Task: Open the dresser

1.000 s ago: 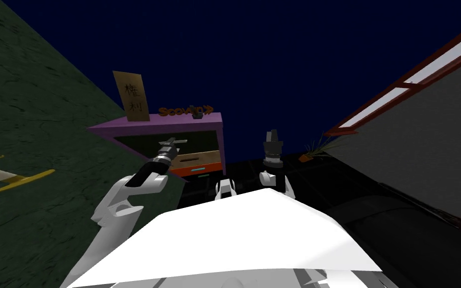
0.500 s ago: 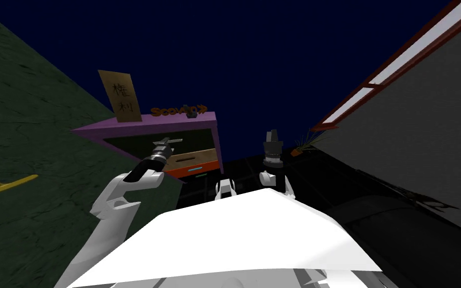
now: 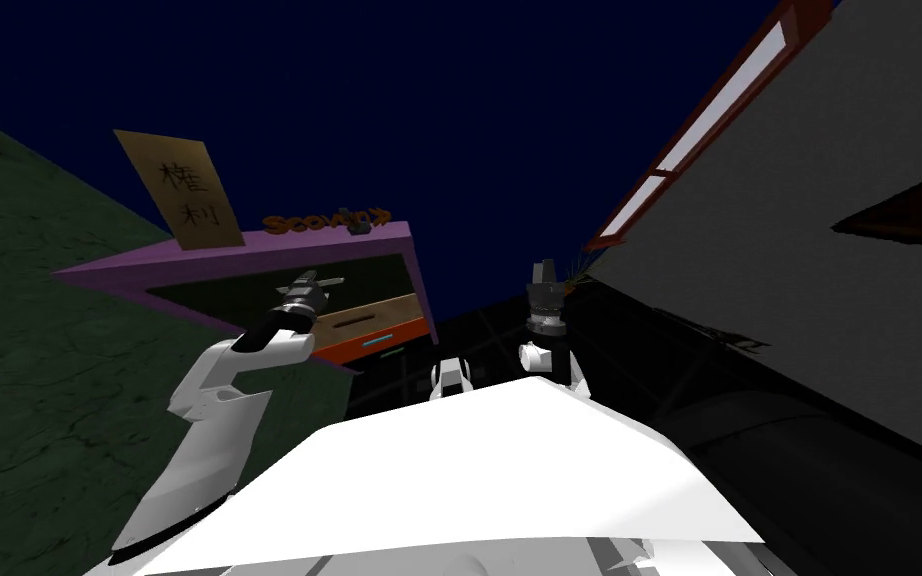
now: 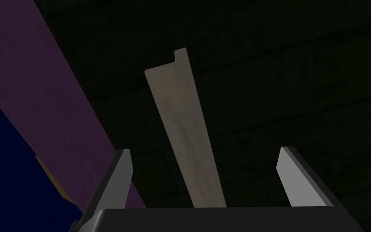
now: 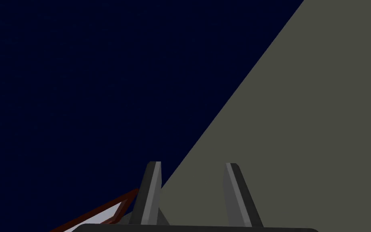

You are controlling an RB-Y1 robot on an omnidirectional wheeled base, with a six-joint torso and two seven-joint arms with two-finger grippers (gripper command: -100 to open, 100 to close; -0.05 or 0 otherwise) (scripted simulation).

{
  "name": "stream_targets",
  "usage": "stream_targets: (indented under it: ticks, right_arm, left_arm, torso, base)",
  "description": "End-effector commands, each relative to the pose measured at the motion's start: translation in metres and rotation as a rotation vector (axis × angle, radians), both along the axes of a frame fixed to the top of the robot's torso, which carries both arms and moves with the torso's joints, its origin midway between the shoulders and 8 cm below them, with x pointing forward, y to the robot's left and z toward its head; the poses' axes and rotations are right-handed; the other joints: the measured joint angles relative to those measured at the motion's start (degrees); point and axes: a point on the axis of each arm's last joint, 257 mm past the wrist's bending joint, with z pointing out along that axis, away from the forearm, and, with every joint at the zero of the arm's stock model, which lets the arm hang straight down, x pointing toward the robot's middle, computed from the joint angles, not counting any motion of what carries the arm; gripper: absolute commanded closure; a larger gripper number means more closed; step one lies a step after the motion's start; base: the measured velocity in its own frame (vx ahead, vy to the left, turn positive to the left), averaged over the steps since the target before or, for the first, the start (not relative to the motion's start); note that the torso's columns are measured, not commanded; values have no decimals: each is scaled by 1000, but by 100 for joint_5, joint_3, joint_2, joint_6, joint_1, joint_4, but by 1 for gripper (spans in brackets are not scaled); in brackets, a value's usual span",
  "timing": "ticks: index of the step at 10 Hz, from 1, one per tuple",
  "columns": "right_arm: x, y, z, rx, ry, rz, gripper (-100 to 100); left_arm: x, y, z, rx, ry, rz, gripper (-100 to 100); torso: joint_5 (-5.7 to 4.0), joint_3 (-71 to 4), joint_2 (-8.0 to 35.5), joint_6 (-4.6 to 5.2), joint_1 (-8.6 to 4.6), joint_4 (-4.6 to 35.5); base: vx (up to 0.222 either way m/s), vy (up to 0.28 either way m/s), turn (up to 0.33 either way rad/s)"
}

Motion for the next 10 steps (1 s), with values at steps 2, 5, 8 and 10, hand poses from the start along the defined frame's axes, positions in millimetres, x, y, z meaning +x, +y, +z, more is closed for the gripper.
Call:
stream_targets:
  ticks: [2, 5, 8, 10]
  right_arm:
    - [0, 0, 0, 0, 0, 0, 0]
    - [0, 0, 0, 0, 0, 0, 0]
    - [0, 0, 0, 0, 0, 0, 0]
    - [0, 0, 0, -1, 1, -1, 0]
  left_arm:
    - [2, 50, -8, -19, 13, 92, -100]
    - [4, 100, 10, -42, -23, 179, -100]
    - [2, 82, -9, -35, 14, 148, 100]
    - [0, 59, -21, -27, 39, 109, 100]
  torso:
    - [3, 0, 1, -2, 10, 0]
    - [3, -6, -13, -11, 9, -4]
    - [4, -11, -22, -8, 18, -5]
    - [8, -27, -42, -2, 26, -13]
  base:
    - [-136, -29, -239]
    - [-113, -31, -309]
    - [-20, -13, 56]
    - [124, 39, 305]
